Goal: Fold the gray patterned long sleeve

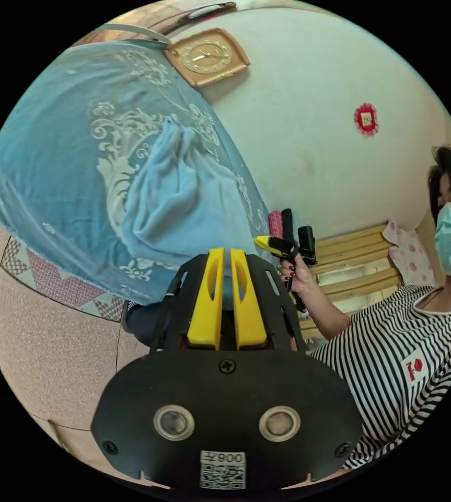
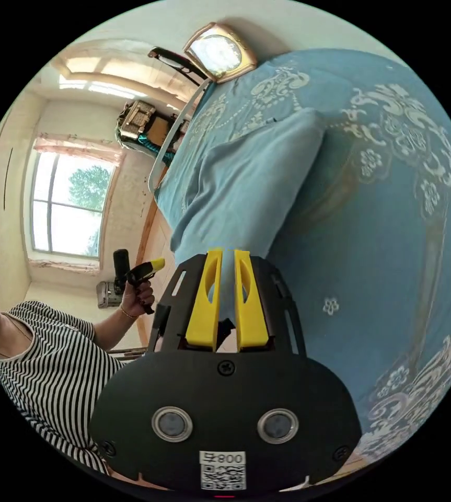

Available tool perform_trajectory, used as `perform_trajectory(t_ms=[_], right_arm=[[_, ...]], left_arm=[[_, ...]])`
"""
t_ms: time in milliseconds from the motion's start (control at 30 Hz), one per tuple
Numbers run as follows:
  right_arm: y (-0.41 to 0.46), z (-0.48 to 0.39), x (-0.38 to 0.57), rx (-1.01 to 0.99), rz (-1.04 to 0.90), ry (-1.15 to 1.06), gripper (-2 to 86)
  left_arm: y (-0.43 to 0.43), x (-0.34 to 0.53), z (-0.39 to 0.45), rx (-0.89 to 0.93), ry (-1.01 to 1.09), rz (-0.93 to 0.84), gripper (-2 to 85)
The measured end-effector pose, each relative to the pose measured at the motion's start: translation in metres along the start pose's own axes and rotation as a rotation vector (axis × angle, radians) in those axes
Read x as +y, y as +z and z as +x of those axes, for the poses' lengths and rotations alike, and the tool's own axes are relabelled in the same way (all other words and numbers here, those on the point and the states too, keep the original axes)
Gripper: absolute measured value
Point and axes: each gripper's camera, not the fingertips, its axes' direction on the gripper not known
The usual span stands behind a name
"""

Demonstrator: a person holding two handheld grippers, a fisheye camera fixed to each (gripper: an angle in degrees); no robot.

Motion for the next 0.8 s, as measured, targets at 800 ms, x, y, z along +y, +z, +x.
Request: perform_trajectory(t_ms=[800], right_arm=[[0.0,0.114,0.107,-0.351,0.023,0.258,10.7]], left_arm=[[0.159,-0.011,0.068,-0.118,0.142,-0.255,0.1]])
